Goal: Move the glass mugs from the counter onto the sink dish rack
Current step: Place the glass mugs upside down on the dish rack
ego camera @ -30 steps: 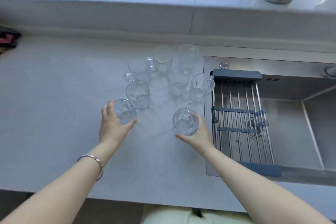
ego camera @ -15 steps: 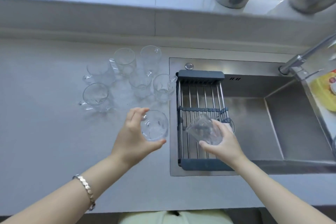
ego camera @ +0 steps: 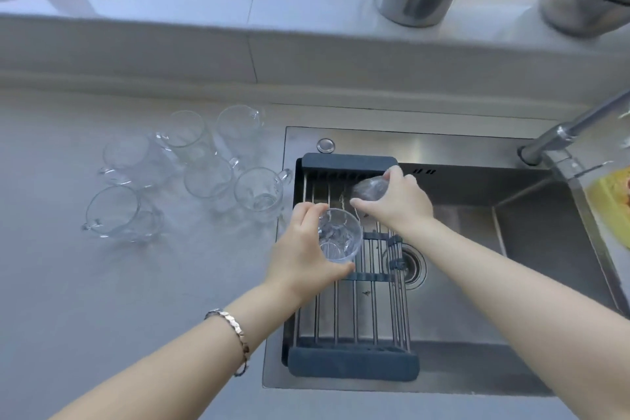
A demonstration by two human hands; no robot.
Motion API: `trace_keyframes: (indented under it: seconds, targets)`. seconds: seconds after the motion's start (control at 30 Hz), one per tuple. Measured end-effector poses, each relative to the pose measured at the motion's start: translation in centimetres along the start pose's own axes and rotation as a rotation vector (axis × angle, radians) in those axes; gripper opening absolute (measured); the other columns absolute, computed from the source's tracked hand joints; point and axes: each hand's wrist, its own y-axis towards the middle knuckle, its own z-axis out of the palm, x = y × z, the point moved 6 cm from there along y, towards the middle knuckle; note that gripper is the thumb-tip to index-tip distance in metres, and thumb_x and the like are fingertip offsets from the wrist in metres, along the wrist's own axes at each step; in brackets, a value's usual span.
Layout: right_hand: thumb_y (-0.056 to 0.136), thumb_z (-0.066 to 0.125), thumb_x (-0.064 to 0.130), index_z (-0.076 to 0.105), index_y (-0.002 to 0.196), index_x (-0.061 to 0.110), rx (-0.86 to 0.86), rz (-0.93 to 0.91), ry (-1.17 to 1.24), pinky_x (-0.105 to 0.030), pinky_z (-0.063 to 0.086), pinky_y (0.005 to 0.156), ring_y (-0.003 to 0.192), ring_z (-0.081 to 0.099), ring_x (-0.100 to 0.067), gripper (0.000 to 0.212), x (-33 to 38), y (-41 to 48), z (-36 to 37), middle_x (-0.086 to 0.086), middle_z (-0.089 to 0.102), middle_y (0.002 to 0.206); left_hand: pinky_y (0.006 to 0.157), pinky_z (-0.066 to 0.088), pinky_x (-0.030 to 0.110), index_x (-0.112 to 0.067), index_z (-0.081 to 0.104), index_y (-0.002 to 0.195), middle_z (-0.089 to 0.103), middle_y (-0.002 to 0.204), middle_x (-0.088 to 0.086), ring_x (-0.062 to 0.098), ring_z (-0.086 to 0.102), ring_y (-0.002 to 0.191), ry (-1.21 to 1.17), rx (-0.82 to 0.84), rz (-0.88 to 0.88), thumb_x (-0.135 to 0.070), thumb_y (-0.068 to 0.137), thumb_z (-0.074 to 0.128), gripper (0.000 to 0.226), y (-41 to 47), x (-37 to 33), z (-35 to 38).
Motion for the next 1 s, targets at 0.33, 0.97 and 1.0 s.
trace_keyframes:
  seconds: [0.33, 0.97, 1.0]
  targets:
    - [0.079, 0.064, 0.047, 0.037, 0.129, 0.009, -0.001, 0.030, 0.010, -0.040, 0.046, 0.089, 0.121, 0.042, -0.033, 0.068, 0.1, 4.4, 5.8, -0.016, 0.041, 0.129, 0.090, 0.045, 0.021, -0.017, 0.044, 0.128, 0.039, 0.117, -0.011, 0.013, 0.052, 0.110, -0.067, -0.056, -0.081, -0.022, 0.056, 0.086, 0.083, 3.1, 2.3, 0.0]
    - [0.071, 0.075, 0.033, 0.043, 0.109, 0.028, 0.258, -0.021, 0.579, -0.012, 0.048, 0.073, 0.086, 0.059, -0.005, 0.050, -0.9, -3.7, 1.9, 0.011, 0.060, 0.102, 0.093, 0.042, 0.035, -0.012, 0.054, 0.116, 0.063, 0.115, 0.005, 0.023, 0.057, 0.110, 0.231, 0.230, -0.035, -0.038, 0.098, 0.032, 0.039, 5.2, 4.0, 2.5]
    - [0.070, 0.074, 0.038, 0.044, 0.113, 0.024, 0.246, 0.022, 0.504, -0.020, 0.047, 0.078, 0.091, 0.057, -0.010, 0.054, -0.8, -3.0, 2.3, 0.005, 0.058, 0.108, 0.101, 0.037, 0.039, -0.012, 0.053, 0.117, 0.060, 0.122, 0.007, 0.025, 0.052, 0.117, 0.521, 0.317, 0.108, -0.036, 0.098, 0.032, 0.037, 5.2, 4.6, 3.2]
